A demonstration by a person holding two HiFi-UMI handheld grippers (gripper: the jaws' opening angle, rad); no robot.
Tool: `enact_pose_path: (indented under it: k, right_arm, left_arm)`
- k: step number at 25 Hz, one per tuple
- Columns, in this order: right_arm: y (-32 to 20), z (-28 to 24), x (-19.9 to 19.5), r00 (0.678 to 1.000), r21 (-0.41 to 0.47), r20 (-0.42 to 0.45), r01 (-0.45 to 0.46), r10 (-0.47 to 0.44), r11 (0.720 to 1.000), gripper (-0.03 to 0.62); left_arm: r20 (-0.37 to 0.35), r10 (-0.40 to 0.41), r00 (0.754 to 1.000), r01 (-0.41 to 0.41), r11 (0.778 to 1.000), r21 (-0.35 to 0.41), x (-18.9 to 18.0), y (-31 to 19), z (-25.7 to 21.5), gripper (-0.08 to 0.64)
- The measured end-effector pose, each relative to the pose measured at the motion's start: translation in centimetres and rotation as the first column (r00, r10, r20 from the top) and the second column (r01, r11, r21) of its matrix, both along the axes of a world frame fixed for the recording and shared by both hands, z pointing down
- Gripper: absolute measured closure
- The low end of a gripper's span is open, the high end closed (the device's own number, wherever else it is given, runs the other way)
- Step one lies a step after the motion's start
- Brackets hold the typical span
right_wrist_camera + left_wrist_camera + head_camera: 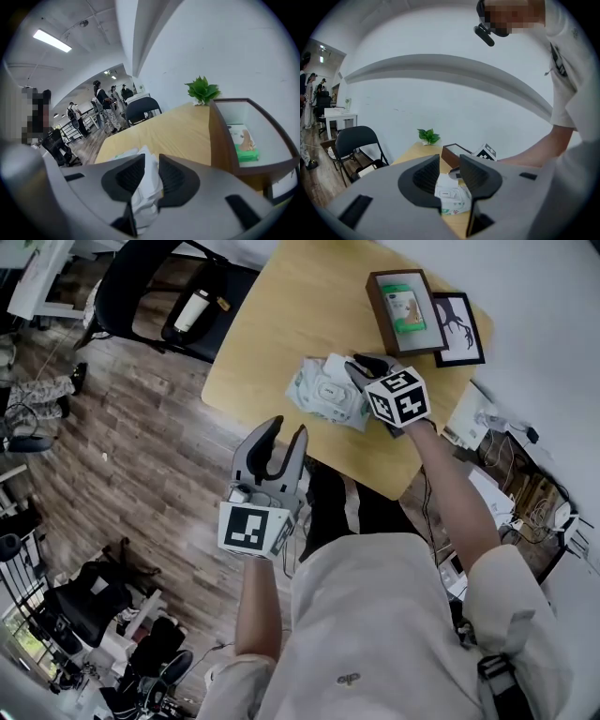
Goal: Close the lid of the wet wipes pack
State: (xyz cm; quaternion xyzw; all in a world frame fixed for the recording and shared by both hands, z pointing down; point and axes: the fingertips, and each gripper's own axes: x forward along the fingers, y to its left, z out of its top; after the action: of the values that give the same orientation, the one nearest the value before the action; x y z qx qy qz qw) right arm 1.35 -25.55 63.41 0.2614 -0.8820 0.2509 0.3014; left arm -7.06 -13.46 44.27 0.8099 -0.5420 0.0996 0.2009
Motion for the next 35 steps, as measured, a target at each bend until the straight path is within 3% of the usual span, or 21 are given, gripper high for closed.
enact_pose_path:
  k: [14,35]
  right_arm:
    - [2.8,-2.1,-0.3,0.999,0.062,-0.048,0.003,0.0,0.998,0.543]
    - [8.7,-1.1,-1.7,0.996,0.071,-0.092,-0.011,0.017,0.997,0.525]
  left_arm:
    - [0.007,0.052,0.999,-0.053,0.997,0.054,-0.8,1.4,-2.4,0.43]
    - [-0.002,0.112,0.994,-0.112,0.991,0.068,-2.6,5.3,-2.8,0.431]
